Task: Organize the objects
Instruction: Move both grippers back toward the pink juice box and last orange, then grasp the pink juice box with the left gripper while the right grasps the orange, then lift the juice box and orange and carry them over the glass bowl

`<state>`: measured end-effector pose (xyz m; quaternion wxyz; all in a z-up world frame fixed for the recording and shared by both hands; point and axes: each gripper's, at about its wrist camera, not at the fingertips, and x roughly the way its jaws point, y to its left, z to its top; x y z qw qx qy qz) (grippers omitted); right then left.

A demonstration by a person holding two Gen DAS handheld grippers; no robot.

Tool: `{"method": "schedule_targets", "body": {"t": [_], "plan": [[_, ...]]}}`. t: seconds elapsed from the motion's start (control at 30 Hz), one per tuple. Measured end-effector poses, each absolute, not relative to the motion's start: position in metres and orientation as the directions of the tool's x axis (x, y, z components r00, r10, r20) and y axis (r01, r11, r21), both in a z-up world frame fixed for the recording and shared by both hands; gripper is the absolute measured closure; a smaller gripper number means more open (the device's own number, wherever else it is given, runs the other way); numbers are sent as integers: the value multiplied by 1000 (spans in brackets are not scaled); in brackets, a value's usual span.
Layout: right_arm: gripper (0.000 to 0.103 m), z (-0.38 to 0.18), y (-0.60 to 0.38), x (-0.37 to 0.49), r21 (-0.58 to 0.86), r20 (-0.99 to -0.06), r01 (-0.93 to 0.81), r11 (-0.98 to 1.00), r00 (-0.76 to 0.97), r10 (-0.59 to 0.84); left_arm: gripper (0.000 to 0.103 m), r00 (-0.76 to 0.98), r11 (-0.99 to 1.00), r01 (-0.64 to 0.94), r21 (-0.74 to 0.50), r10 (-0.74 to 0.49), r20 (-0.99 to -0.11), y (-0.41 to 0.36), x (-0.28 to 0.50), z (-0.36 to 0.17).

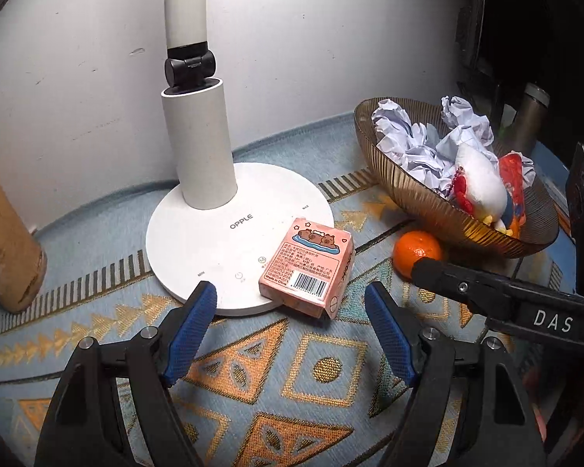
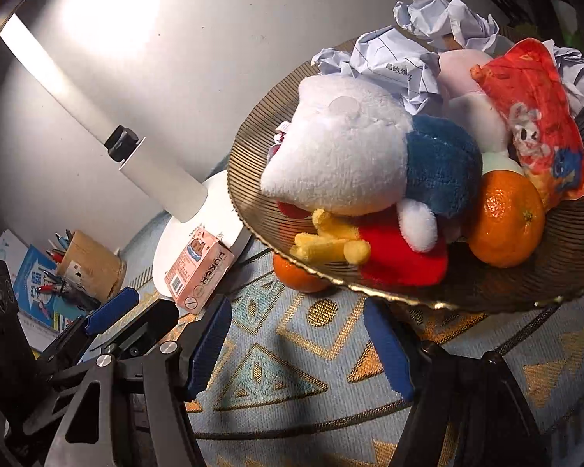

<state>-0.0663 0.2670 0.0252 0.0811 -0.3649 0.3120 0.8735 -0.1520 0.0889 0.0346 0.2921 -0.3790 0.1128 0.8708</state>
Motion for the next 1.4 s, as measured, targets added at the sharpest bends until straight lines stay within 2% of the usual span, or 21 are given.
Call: {"method": "schedule_targets", "body": {"t": [0.17, 0.23, 0.27, 0.3, 0.33, 0.43, 0.5, 0.53, 0.7, 0.8, 1.03, 1.2, 1.3, 1.37, 1.4], "plan": [[35, 25, 267, -83, 477, -694, -396, -785, -717, -60, 28, -512, -782, -623, -20, 426, -746, 102, -167, 22], [35, 25, 266, -86, 487, -690, -397, -778, -721, -64, 44, -531, -788, -615, -8, 422, -735, 106, -167, 19], [36, 25, 267, -88, 491, -689, -399, -775, -721, -66, 47, -533, -790, -613, -17, 429, -729, 106, -168, 19], [38, 25, 268, -89, 493, -690, -403, -771, -721, -64, 60, -527, -789, -613, -34, 441, -726, 105, -168, 19], [42, 24, 268, -90, 500, -688, -401, -768, -722, -71, 64, -520, -791, -610, -51, 448, -727, 104, -168, 20], [45, 23, 267, -97, 484, -696, -406, -775, -715, -60, 65, -515, -797, -599, -72, 453, -728, 99, -163, 21], [55, 23, 262, -101, 463, -705, -399, -791, -707, -56, 65, -523, -813, -577, -76, 439, -730, 95, -154, 23], [63, 22, 260, -104, 454, -711, -393, -799, -700, -60, 65, -527, -822, -564, -80, 432, -732, 92, -149, 25], [64, 22, 254, -96, 458, -719, -352, -816, -687, -107, 65, -574, -859, -507, -65, 394, -718, 74, -105, 45], [64, 26, 242, -69, 483, -716, -262, -836, -667, -204, 65, -616, -891, -450, -49, 350, -706, 65, -71, 54], [64, 42, 221, 24, 347, -724, 12, -938, -633, -276, 65, -616, -933, -312, -179, 342, -709, 48, 11, 40], [64, 25, 225, 43, 254, -771, 131, -958, -571, -282, 65, -620, -945, -262, -198, 322, -716, 47, 40, 17], [60, 23, 230, 61, 217, -775, 155, -964, -573, -266, 65, -651, -958, -245, -147, 274, -707, 51, 45, 19], [39, 27, 230, 72, 182, -768, 151, -972, -596, -236, 65, -656, -960, -246, -135, 267, -706, 52, 45, 16], [37, 29, 230, 77, 149, -762, 143, -979, -614, -205, 65, -652, -963, -237, -126, 254, -714, 53, 44, 15]]}}
